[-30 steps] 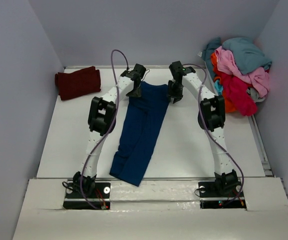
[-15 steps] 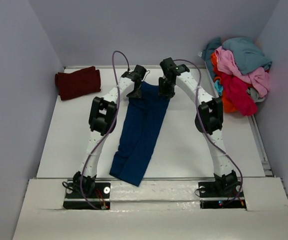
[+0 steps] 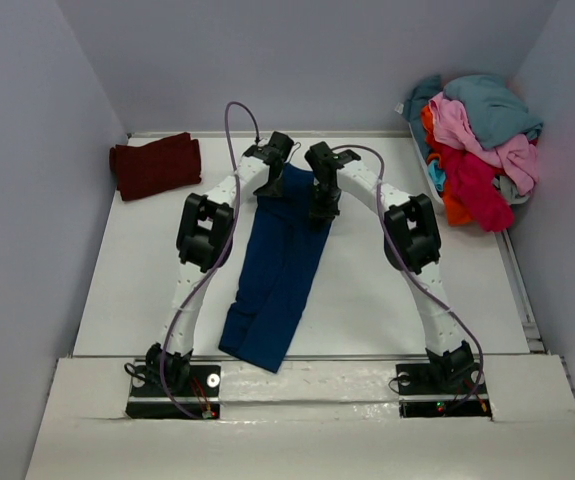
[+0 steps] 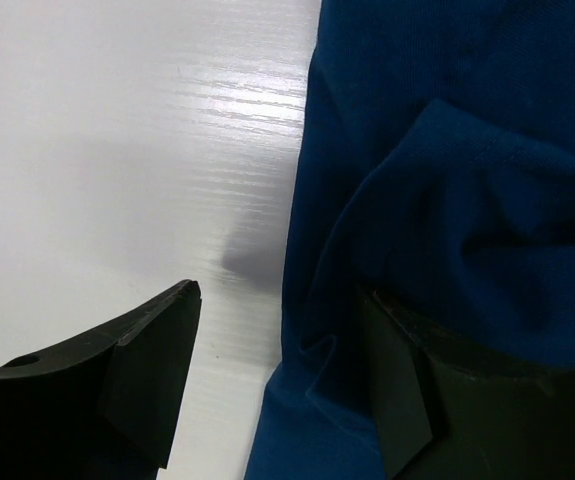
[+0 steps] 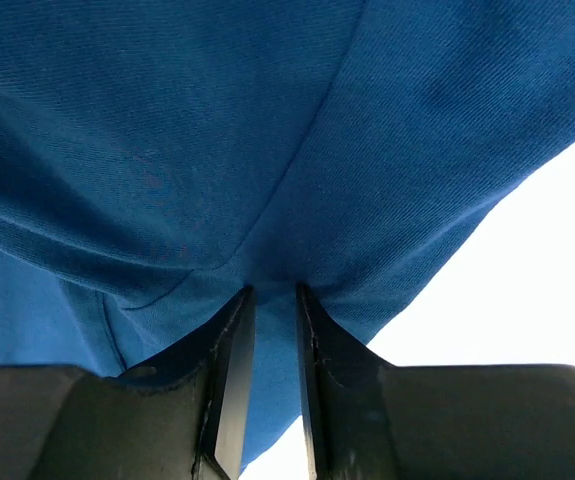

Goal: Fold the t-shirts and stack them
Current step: Rotate the tshirt 90 degrees

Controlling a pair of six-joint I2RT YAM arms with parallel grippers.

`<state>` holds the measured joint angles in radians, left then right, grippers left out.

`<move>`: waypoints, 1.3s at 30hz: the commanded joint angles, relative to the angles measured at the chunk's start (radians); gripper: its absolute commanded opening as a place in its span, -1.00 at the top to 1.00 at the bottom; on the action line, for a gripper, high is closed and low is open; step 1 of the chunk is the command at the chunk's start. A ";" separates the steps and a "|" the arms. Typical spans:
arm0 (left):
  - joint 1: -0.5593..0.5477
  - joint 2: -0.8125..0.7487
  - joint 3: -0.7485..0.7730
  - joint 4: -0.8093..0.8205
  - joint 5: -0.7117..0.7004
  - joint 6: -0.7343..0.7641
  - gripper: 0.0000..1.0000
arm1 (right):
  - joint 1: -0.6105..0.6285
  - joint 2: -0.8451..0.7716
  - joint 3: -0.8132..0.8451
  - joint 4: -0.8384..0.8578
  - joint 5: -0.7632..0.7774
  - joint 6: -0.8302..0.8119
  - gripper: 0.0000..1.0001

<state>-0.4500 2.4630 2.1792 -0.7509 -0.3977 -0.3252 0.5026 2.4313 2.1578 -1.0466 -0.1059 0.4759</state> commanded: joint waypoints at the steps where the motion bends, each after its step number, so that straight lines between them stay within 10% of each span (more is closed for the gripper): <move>1: 0.002 -0.027 -0.084 -0.074 -0.009 -0.008 -0.48 | -0.004 0.000 -0.029 0.031 0.000 0.023 0.42; 19: 0.031 -0.118 -0.323 -0.038 0.046 -0.038 -0.47 | -0.114 0.142 0.180 -0.072 -0.005 0.015 0.38; 28: 0.063 -0.001 -0.150 -0.094 0.115 -0.044 -0.47 | -0.171 0.281 0.416 -0.110 -0.067 0.020 0.30; 39: 0.063 0.063 0.027 -0.081 0.115 -0.034 -0.60 | -0.153 0.189 0.304 -0.046 -0.055 -0.092 0.24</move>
<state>-0.3950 2.4630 2.1960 -0.8047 -0.2874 -0.3717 0.3435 2.6442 2.5221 -1.1366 -0.2523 0.4644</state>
